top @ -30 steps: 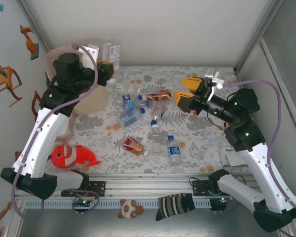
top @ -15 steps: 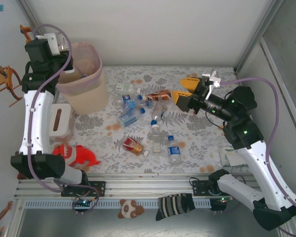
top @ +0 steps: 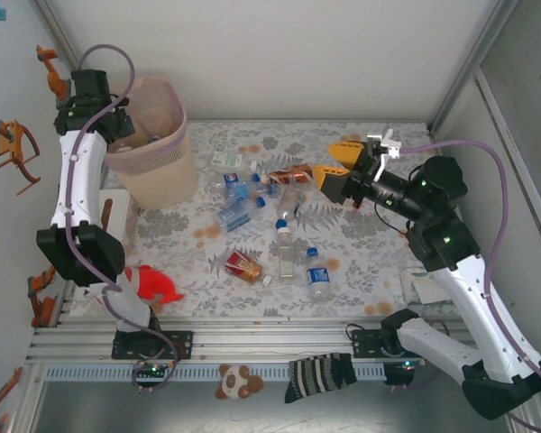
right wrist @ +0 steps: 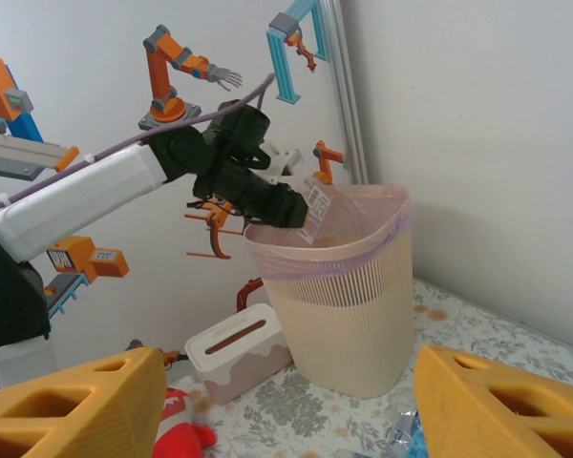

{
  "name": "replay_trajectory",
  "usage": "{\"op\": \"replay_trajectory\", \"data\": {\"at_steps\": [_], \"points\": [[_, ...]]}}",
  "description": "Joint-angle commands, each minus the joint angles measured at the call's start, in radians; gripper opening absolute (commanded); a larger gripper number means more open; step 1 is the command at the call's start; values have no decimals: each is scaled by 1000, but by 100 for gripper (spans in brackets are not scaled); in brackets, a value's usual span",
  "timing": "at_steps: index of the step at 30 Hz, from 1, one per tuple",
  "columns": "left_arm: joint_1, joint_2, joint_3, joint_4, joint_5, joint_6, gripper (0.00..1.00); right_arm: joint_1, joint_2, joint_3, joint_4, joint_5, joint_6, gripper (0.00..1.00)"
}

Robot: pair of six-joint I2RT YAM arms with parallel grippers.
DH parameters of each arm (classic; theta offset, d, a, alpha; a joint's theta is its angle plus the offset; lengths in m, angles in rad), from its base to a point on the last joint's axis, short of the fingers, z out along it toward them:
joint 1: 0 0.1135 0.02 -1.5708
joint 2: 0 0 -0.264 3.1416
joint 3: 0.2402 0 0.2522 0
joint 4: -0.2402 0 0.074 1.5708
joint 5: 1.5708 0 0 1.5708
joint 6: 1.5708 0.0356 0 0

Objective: Put the plastic bottles in the bin

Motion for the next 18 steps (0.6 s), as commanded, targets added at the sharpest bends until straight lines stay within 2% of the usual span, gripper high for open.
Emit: {"op": "replay_trajectory", "data": {"at_steps": [1,6,11,18], "points": [[9,56,76,-120,-66,-52,19,2,-4,18,6,9,-8,68],[13,172,173,-233,-60,-71,20,1,-6,11,1,9,-8,68],[12,248,204,-273,-60,-88,24,1,-8,4,-6,13,-10,68],[13,342,240,-301,19,-91,30,1,-3,9,-12,8,-19,68]]}}
